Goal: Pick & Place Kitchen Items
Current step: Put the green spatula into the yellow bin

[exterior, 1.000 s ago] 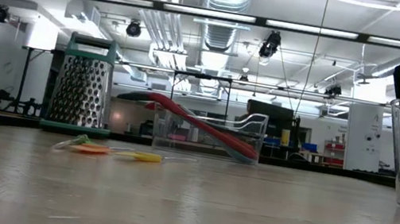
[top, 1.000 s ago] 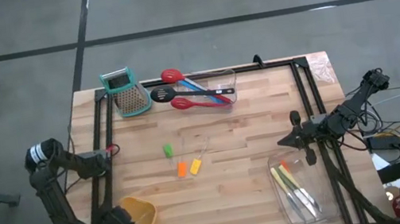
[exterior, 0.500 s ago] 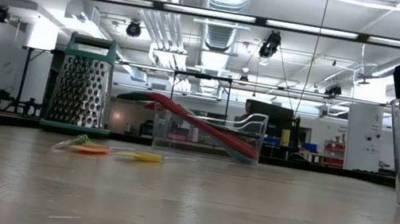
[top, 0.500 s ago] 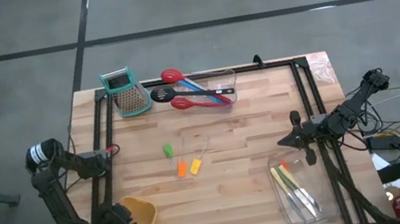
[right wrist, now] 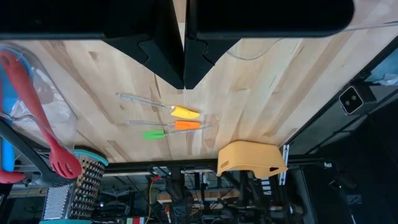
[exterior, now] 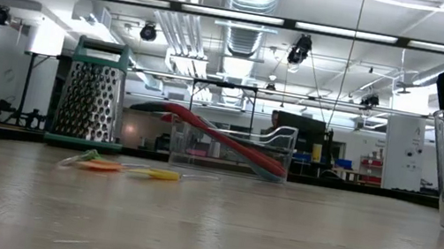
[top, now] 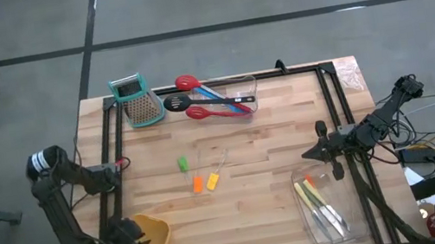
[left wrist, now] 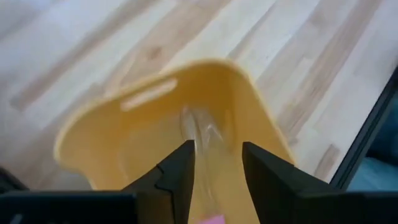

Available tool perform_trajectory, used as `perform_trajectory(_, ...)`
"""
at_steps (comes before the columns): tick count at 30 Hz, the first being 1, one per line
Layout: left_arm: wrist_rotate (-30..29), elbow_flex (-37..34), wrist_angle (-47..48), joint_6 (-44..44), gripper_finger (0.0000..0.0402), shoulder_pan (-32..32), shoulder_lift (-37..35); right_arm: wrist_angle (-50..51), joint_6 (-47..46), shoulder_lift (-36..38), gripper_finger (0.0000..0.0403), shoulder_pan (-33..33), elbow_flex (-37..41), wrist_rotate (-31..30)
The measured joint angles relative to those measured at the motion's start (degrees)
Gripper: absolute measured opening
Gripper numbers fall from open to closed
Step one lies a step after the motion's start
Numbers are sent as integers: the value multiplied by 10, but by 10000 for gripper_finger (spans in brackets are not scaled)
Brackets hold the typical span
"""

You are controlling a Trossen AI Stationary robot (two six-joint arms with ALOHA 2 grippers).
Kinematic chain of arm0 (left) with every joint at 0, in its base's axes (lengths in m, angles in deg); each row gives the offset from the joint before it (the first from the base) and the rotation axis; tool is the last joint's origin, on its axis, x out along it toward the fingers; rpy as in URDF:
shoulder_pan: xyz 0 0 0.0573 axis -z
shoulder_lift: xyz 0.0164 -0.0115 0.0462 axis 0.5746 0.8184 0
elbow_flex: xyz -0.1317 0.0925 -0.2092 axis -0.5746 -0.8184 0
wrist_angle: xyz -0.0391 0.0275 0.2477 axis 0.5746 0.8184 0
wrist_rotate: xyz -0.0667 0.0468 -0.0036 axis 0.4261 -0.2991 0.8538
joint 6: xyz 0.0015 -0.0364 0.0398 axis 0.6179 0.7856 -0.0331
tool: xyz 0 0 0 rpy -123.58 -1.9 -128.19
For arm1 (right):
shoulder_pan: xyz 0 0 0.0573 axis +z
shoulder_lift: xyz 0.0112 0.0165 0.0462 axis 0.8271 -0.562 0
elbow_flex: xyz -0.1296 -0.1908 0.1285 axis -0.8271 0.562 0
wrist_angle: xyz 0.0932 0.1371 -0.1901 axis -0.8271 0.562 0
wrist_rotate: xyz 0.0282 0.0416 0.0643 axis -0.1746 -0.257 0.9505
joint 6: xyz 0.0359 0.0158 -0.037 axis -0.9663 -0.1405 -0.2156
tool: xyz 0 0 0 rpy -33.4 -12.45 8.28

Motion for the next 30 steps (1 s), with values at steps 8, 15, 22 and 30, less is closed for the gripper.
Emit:
perform_trajectory(8, -217, 0, 22, -18, 140, -37, -49, 0, 1, 0, 8, 0, 0, 0)
perform_trajectory(15, -215, 0, 5, -135, 140, -175, -67, 0, 1, 0, 8, 0, 0, 0)
perform_trajectory(22, -103, 0, -61, -286, 140, -332, -49, 0, 1, 0, 8, 0, 0, 0)
perform_trajectory(30, -24, -3, -68, -335, 140, -446, 0, 0, 1, 0, 8, 0, 0, 0)
